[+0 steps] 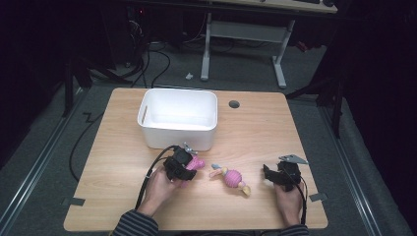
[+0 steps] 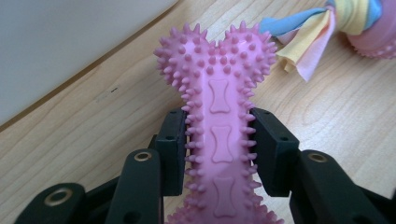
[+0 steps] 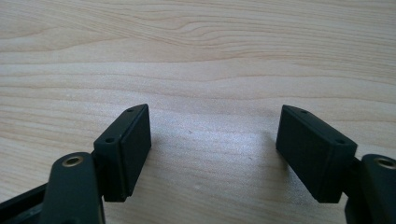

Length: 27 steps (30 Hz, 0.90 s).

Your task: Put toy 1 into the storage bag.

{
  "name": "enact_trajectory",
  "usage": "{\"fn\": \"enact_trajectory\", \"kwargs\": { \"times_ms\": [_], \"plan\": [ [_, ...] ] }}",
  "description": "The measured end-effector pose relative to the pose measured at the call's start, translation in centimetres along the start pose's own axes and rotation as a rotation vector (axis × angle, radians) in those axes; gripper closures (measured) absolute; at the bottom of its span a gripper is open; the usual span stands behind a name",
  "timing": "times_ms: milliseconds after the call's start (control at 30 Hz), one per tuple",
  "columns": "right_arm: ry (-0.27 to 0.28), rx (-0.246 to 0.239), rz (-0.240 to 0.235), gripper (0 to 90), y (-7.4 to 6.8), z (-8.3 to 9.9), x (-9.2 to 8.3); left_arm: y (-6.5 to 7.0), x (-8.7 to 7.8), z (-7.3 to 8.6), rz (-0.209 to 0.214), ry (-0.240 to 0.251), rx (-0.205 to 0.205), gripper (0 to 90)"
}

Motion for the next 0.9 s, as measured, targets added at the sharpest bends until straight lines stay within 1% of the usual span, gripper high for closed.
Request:
{"fn": "enact_trajectory", "kwargs": {
  "times_ms": [33,100,233,333,400,433,467,500,600,700,800,900],
  "plan": [
    [-0.002,0.007,-0.001,26.3,0.0,0.0,0.0,0.0,-0.2,0.1,0.003,0.003,0.006,59.2],
    [-0.003,0.005,-0.005,26.3,-0.1,0.0,0.0,-0.2,-0.6,0.3,0.012,0.015,0.008,59.1],
    [-0.001,0.003,-0.006,26.3,-0.1,0.0,0.0,-0.8,-1.7,0.8,0.023,0.051,-0.013,59.1],
    [-0.002,0.004,-0.006,26.3,-0.1,0.0,0.0,-1.2,-2.7,0.9,0.056,0.076,-0.026,59.1],
    [0.000,0.003,-0.006,26.3,-0.1,0.0,0.0,-1.5,-3.0,0.7,0.079,0.086,-0.034,59.1],
    [-0.001,0.004,-0.006,26.3,-0.1,0.0,0.0,-1.5,-3.0,0.6,0.075,0.084,-0.033,59.1],
    [-0.001,0.004,-0.006,26.2,-0.1,0.0,0.0,-1.6,-2.9,0.5,0.054,0.079,-0.022,59.2],
    [-0.002,0.001,-0.008,26.2,-0.2,0.0,0.0,-1.6,-2.9,0.4,0.046,0.077,-0.016,59.2],
    [0.000,-0.013,-0.015,26.0,-0.3,0.1,-0.1,-1.3,-3.2,0.2,0.048,0.097,-0.004,59.2],
    [-0.001,-0.005,-0.013,26.1,-0.3,0.1,-0.1,-1.5,-4.1,0.2,0.049,0.109,-0.005,59.1],
    [-0.002,-0.003,-0.012,26.0,-0.2,0.1,-0.1,-2.2,-5.5,0.2,0.056,0.125,-0.018,59.0],
    [-0.002,-0.004,-0.011,26.0,-0.2,0.1,-0.1,-2.6,-6.6,0.3,0.042,0.142,-0.028,58.9]
  ]
}}
Point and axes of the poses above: each handheld gripper's, and its own axes: x roughly forward along the jaws, z roughly out of its underside, y roughly to its right, the point moved 5 cm from there along x, roughly forward along the jaws, and after that the axes turned 9 degrees about -y, right-handed, at the moved point
